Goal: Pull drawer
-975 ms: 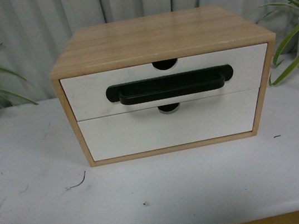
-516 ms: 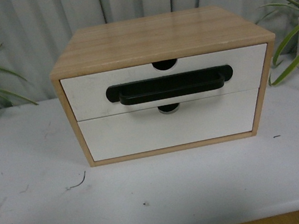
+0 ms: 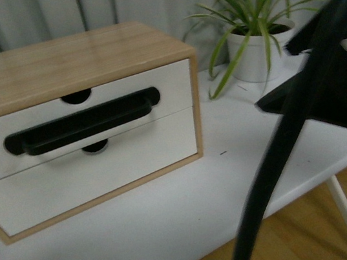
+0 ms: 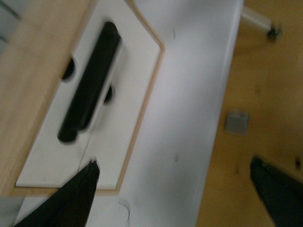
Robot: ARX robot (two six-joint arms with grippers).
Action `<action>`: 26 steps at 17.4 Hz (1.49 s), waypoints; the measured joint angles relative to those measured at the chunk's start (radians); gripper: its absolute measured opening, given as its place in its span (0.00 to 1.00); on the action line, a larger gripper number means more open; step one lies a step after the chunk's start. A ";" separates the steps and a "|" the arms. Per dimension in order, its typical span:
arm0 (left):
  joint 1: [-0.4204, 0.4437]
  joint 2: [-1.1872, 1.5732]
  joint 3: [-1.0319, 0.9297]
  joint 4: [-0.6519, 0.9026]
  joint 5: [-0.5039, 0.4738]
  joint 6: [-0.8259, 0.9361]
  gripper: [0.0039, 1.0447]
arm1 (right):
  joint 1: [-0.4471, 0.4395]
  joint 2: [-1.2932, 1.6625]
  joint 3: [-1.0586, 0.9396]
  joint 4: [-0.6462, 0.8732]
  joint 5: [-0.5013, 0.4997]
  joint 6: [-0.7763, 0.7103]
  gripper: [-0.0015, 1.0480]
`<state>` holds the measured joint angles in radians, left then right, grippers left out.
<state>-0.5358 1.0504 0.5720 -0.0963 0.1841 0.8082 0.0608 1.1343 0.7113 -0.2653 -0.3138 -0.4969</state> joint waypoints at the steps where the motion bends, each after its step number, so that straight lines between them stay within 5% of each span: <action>1: -0.018 0.071 0.052 -0.008 0.005 0.048 0.94 | 0.012 0.043 0.029 -0.021 0.000 -0.039 0.94; 8: 0.039 0.517 0.447 -0.039 -0.010 0.170 0.94 | 0.047 0.291 0.266 -0.092 -0.023 -0.237 0.94; 19: 0.117 0.793 0.624 -0.056 -0.214 0.317 0.94 | 0.078 0.406 0.410 -0.159 -0.154 -0.291 0.94; 26: 0.124 0.787 0.647 -0.138 -0.110 0.309 0.94 | 0.083 0.445 0.418 -0.199 -0.197 -0.310 0.94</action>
<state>-0.4114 1.8374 1.2190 -0.2348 0.0738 1.1168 0.1436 1.5795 1.1294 -0.4644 -0.5110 -0.8070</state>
